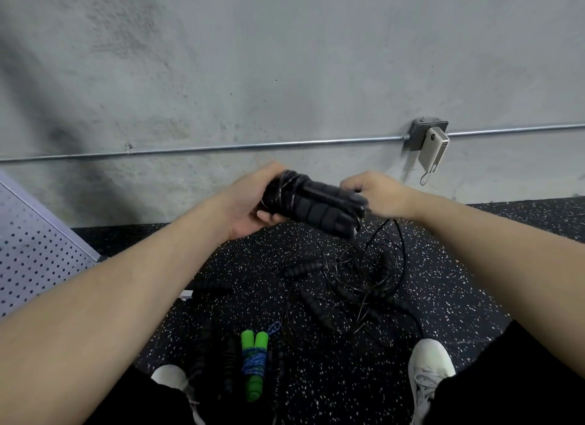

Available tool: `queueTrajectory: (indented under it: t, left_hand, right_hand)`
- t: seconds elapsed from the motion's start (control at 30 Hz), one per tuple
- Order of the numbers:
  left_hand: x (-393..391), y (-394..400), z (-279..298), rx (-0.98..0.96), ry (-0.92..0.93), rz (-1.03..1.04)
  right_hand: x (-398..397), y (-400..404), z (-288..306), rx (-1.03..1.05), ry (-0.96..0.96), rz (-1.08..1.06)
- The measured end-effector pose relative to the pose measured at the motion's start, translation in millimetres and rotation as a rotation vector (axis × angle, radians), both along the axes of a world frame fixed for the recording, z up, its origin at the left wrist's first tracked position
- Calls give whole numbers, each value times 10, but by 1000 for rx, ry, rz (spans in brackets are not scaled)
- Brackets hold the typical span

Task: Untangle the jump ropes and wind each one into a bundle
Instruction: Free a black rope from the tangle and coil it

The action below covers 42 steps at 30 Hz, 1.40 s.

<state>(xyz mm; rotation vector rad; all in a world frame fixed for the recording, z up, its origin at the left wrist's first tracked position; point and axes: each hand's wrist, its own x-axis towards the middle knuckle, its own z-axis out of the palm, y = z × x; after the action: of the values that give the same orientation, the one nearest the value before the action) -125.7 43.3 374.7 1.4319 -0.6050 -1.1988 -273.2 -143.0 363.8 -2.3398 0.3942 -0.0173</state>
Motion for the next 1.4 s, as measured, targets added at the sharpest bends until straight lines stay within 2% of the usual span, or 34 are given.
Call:
queueTrajectory:
  t: [0.13,0.27,0.4,0.5,0.57,0.7,0.8,0.97,1.17,1.27,1.4]
  left_hand:
    - [-58,11,-16,152,-239,-42]
    - [-48,-6,-61,201,-404,-23]
    - [-51,-29,-68,235,-568,-79]
    - [-89,-53,-136,248,-696,1]
    - [-82,-62,-200,243,-750,71]
    - [-77,-72,-241,164,-560,312]
    - [-120,-79,-180,54,-454,453]
    - [-198,-106,-169,-106,-431,602]
    - [-194,-129,-144,-288,-137,758]
    - [-183,-134,-145,-318,2,783]
    - [-179,-129,-79,-338,277,773]
  right_hand:
    - [64,-33,14,29,12,-2]
    - [116,-26,16,89,5,-53]
    - [186,85,30,52,-7,-94]
    - [227,177,62,28,0,-141]
    - [265,237,70,115,39,-210]
    - [274,309,81,494,190,-240]
    - [283,293,106,666,158,-191]
    - [323,411,65,679,71,-180]
    - [290,427,40,714,-4,-172]
    - [265,427,18,723,-38,-124]
    - [209,374,9,727,-72,-85]
